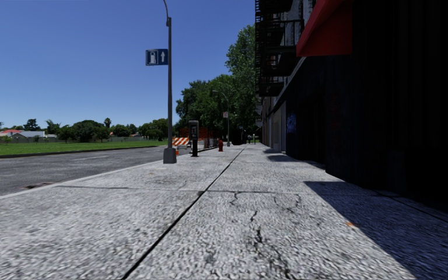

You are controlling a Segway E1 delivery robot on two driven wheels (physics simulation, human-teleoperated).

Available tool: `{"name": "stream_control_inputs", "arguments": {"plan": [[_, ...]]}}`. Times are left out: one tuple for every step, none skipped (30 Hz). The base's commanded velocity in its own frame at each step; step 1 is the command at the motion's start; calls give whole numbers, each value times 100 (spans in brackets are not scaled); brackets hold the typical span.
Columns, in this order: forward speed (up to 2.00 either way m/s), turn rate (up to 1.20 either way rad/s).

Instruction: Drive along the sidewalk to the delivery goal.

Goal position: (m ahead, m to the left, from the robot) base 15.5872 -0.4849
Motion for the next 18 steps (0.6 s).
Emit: {"name": "stream_control_inputs", "arguments": {"plan": [[200, 0], [200, 0], [200, 0], [200, 0], [200, 0], [200, 0], [200, 0], [200, 0], [200, 0], [200, 0], [200, 0], [200, 0], [200, 0], [200, 0], [200, 0], [200, 0], [200, 0], [200, 0]]}}
